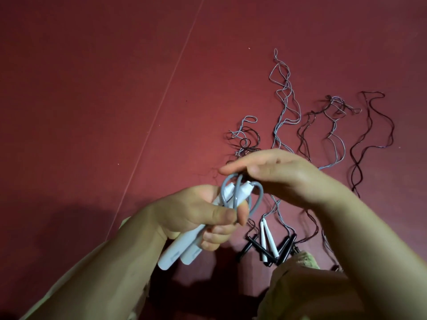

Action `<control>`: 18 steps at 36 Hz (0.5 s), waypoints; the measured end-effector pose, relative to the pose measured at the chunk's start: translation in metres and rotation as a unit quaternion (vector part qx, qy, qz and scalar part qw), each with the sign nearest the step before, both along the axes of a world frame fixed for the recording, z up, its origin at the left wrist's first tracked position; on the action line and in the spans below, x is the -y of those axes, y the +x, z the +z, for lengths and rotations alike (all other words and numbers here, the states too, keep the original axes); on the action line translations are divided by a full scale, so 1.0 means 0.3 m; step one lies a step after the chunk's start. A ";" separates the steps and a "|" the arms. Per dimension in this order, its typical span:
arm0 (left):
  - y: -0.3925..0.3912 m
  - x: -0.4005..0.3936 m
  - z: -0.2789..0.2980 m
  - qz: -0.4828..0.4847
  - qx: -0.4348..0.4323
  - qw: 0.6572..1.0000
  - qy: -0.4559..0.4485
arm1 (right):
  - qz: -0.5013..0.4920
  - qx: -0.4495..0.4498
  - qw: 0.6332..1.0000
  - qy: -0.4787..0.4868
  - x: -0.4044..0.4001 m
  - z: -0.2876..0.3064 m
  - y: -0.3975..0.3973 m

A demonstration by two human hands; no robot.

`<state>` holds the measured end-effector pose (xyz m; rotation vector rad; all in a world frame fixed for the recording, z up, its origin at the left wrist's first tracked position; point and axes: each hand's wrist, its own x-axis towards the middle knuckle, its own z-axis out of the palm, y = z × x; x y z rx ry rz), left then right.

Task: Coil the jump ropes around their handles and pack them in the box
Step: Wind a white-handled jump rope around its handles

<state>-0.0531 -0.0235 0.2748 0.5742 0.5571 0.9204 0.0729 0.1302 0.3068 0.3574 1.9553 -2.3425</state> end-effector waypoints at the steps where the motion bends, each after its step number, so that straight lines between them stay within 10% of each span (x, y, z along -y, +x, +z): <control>1: -0.004 0.000 -0.001 0.001 0.004 1.000 -0.003 | 0.011 0.000 1.000 0.012 -0.013 0.000 0.005; 18: -0.028 -0.009 -0.019 0.037 -0.020 0.999 -0.023 | -0.058 0.072 0.996 0.007 0.027 -0.075 -0.054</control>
